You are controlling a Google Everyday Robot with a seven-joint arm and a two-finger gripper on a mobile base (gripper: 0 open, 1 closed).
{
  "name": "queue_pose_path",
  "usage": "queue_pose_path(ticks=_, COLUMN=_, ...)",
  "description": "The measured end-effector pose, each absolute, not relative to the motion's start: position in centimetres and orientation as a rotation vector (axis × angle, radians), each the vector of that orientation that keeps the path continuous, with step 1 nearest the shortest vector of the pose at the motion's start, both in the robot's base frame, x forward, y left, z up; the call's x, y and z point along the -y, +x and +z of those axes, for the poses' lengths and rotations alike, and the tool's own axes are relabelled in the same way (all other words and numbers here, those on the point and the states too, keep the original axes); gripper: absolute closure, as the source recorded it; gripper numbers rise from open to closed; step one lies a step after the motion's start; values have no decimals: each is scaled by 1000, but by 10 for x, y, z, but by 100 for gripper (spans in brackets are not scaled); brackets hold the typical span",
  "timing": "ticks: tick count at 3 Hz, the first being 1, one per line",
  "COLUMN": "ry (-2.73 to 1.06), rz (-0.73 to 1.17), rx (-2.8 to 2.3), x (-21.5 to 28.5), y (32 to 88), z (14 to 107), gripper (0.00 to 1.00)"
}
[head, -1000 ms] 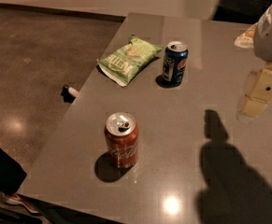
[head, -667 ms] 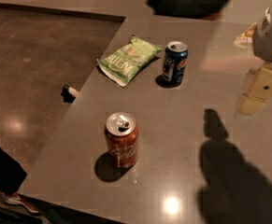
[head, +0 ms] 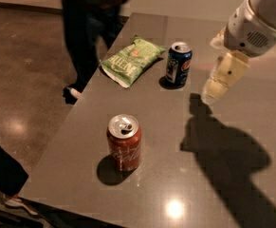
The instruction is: Pick pepsi can
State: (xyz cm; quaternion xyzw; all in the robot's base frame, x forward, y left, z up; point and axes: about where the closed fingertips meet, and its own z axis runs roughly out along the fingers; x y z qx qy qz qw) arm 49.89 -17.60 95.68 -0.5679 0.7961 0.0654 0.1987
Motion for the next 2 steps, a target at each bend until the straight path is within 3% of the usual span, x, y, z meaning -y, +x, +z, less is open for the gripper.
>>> queue_pose_path(ticks=2, ry=-1370, rz=370, rx=-2208, x=148, y=574, z=952, gripper=0)
